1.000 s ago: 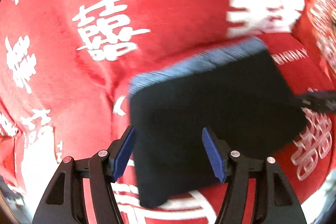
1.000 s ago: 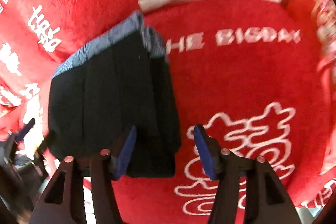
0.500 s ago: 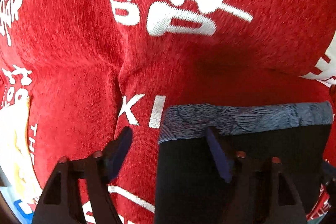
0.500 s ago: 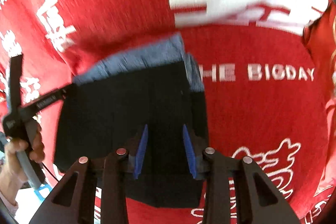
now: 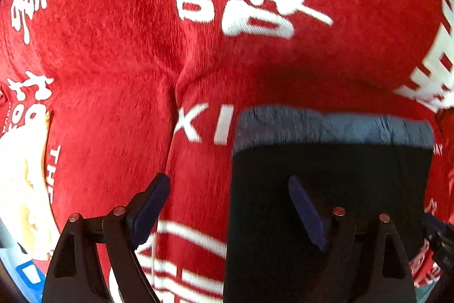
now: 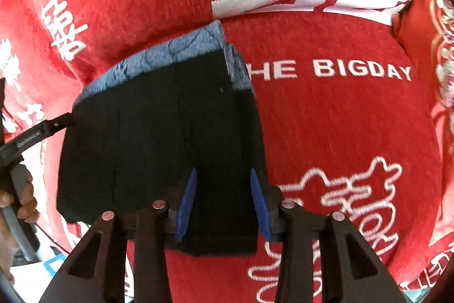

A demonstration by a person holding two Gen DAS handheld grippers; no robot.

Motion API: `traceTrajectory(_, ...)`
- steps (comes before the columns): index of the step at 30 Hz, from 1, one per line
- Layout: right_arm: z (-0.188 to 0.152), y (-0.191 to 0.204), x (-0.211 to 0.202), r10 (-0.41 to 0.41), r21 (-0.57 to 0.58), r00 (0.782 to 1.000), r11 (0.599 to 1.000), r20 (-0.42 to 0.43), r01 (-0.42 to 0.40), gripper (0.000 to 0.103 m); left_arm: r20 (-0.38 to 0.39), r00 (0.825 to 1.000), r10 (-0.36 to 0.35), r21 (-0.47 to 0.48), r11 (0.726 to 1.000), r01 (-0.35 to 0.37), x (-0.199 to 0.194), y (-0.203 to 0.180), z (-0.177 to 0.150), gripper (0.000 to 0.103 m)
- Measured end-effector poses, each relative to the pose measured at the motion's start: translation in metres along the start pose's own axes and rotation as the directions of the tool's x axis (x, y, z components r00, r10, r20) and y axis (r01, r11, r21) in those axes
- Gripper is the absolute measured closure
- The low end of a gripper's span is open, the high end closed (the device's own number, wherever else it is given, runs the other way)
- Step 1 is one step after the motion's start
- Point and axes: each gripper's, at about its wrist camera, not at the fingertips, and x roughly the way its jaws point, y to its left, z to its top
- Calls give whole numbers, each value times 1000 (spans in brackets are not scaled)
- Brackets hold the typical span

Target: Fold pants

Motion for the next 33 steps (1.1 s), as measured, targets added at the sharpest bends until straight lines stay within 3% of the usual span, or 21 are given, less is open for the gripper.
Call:
traceTrajectory(4,-18,0,-6,-50,19,999,999,8,50,54,-41,999,-12,76,997,15,0,-8,-33,16)
traceTrajectory(7,-19,-7,0,-58,79,998,995,-7,58,45,-19,1000,-5,109,994,7,3,-16,-47,16)
traceTrajectory(9,-20,-11,4,-62,107,998,992,-12,63,42,-12,1000,-12,107,994,14,5,-15,-47,15)
traceTrajectory(11,-21,-9,4,-83,100,997,992,0,83,41,-16,1000,0,95,995,2,8,-11,-46,2)
traceTrajectory(16,-26,-1,5,-137,85,990,987,29,134,37,-43,997,-59,60,996,62,12,-3,-46,1)
traceTrajectory(21,-28,6,6,-159,91,986,984,49,154,37,-10,999,-31,111,993,31,7,-9,-50,1)
traceTrajectory(33,-21,-3,6,-125,93,992,988,22,122,33,-28,1000,6,94,996,-4,4,-10,-48,1)
